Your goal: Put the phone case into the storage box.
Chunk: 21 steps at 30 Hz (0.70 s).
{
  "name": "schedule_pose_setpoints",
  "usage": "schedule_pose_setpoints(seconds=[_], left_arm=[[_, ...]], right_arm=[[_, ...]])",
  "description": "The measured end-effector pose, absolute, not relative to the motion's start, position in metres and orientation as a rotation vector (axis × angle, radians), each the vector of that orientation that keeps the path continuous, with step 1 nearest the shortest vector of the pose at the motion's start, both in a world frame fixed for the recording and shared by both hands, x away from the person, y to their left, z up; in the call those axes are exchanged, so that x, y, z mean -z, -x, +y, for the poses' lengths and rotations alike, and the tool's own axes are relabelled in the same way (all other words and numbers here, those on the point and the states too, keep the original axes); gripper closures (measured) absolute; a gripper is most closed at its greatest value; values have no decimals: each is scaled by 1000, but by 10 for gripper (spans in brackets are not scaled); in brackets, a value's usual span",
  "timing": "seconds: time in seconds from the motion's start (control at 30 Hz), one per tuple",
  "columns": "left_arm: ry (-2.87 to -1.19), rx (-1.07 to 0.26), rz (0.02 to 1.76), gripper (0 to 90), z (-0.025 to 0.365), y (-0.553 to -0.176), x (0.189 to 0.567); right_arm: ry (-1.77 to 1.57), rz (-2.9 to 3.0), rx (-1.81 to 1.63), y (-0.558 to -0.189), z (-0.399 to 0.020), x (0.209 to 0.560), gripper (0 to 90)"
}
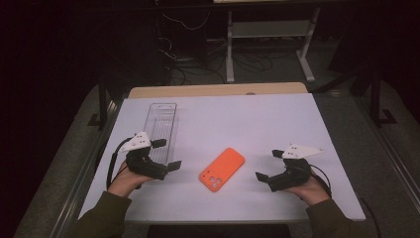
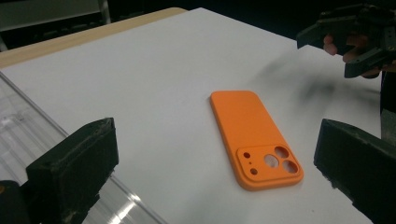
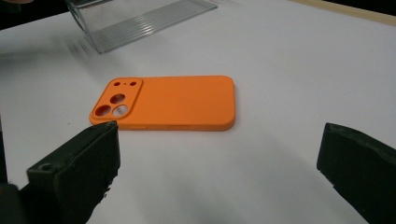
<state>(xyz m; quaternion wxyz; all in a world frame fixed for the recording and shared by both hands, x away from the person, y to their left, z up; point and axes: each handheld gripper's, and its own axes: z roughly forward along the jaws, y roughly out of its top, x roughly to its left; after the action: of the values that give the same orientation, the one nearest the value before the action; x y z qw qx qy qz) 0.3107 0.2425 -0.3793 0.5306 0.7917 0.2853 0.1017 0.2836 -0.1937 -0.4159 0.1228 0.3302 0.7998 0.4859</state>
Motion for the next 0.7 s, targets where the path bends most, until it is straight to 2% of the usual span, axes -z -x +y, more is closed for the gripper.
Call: schedule_pose_setpoints(seconds=[0.7], left_arm=[[-1907,-207,641,0,211,-323,373]], right_arm=[[-963,2327,-1420,-284,-194,416,0]])
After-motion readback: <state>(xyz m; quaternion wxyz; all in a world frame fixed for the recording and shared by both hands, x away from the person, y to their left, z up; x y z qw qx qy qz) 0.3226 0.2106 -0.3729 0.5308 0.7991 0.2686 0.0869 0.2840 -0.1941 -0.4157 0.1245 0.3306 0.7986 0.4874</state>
